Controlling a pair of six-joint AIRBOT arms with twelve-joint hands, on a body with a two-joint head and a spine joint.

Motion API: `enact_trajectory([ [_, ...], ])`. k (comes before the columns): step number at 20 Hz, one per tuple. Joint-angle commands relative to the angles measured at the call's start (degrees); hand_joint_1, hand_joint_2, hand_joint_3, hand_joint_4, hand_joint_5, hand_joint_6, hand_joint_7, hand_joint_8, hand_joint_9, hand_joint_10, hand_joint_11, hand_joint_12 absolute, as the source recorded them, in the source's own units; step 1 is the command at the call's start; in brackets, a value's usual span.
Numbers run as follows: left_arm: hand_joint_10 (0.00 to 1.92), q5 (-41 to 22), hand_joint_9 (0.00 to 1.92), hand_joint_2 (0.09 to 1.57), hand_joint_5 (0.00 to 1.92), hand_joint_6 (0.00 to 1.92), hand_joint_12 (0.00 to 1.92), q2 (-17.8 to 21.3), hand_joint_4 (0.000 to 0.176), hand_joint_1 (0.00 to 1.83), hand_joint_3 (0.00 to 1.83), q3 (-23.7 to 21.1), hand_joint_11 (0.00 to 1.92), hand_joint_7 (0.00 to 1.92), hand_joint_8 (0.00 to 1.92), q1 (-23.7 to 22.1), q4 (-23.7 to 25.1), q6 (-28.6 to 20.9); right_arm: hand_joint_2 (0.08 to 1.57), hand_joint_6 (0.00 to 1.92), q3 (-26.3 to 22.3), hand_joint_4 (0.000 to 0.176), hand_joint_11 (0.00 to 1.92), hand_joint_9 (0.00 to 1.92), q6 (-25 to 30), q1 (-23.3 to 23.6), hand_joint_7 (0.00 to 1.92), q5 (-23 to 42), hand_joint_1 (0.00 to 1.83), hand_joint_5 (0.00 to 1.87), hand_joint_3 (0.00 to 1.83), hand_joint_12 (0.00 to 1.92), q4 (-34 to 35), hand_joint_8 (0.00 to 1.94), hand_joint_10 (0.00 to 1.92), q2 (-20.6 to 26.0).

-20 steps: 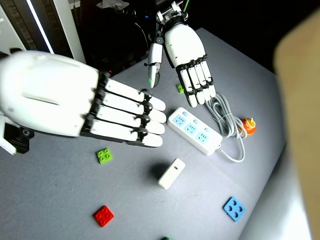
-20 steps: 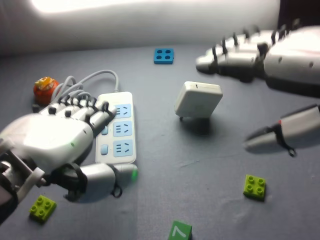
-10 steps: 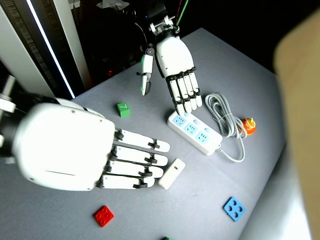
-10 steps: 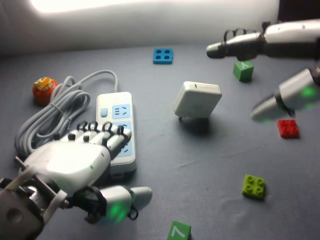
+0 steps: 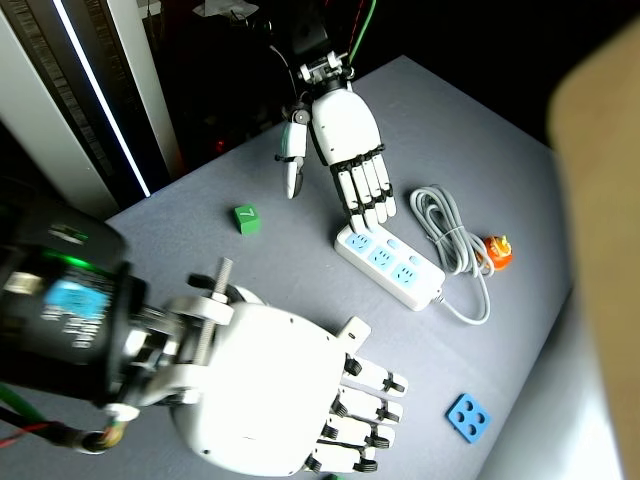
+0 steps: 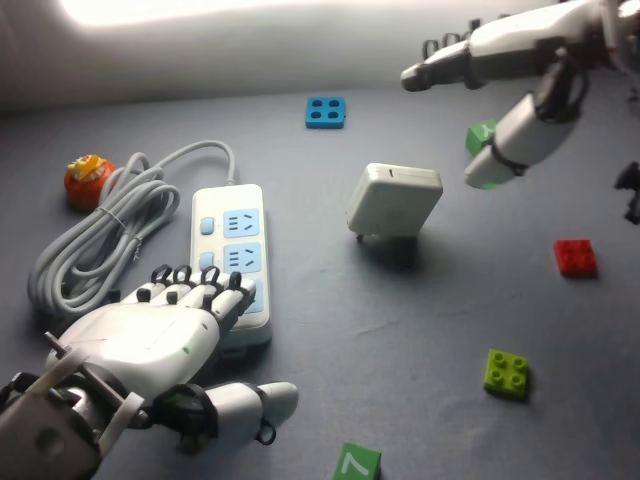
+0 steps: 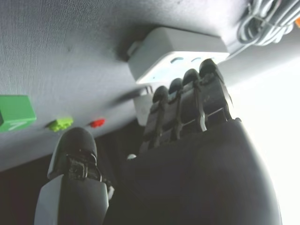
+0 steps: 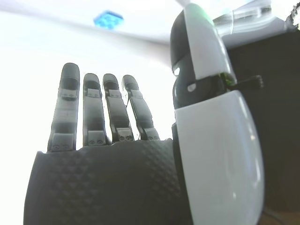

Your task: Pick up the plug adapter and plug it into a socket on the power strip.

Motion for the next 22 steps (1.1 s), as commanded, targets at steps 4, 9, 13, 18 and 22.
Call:
enact_trajectory([
  [4, 0.0, -3.6, 0.01, 1.23, 0.06, 0.01, 0.02, -1.4, 0.0, 0.12, 0.0, 1.4, 0.02, 0.02, 0.01, -0.2, 2.9, -0.1, 1.05, 0.01, 2.3, 0.0, 0.0, 0.03, 5.4, -0.5, 0.04, 2.1, 1.11, 0.12, 0.01, 0.4, -4.3, 0.01, 0.01, -3.2],
  [9, 0.0, -3.6, 0.0, 1.24, 0.04, 0.0, 0.0, -2.4, 0.0, 0.12, 0.0, 2.2, 0.0, 0.0, 0.0, 0.0, 2.9, 0.2, 1.08, 0.0, 5.2, 0.0, 0.0, 0.01, 8.3, -1.8, 0.01, 3.5, 1.1, 0.09, 0.0, 0.32, -4.3, 0.0, 0.0, -6.6],
  [13, 0.0, -3.4, 0.0, 1.24, 0.05, 0.0, 0.01, -3.0, 0.0, 0.11, 0.0, 2.6, 0.01, 0.02, 0.0, 0.1, 2.9, -0.4, 1.04, 0.0, 7.4, 0.0, 0.0, 0.05, 8.3, -3.9, 0.07, 4.3, 1.13, 0.17, 0.0, 0.5, -3.6, 0.0, 0.01, -9.0],
  [18, 0.0, -3.0, 0.0, 1.24, 0.04, 0.01, 0.01, -3.5, 0.0, 0.07, 0.0, 2.7, 0.01, 0.02, 0.0, 0.5, 2.9, -1.8, 1.05, 0.0, 8.6, 0.0, 0.0, 0.04, 8.8, -6.0, 0.08, 5.7, 1.08, 0.16, 0.0, 0.43, -3.3, 0.0, 0.0, -11.0],
  [22, 0.0, -2.7, 0.0, 1.25, 0.03, 0.0, 0.0, -3.7, 0.0, 0.01, 0.0, 2.5, 0.0, 0.01, 0.0, 0.5, 1.7, -1.8, 1.07, 0.0, 9.6, 0.0, 0.0, 0.07, 9.8, -6.2, 0.11, 6.2, 1.07, 0.19, 0.0, 0.53, -3.3, 0.0, 0.01, -11.9],
])
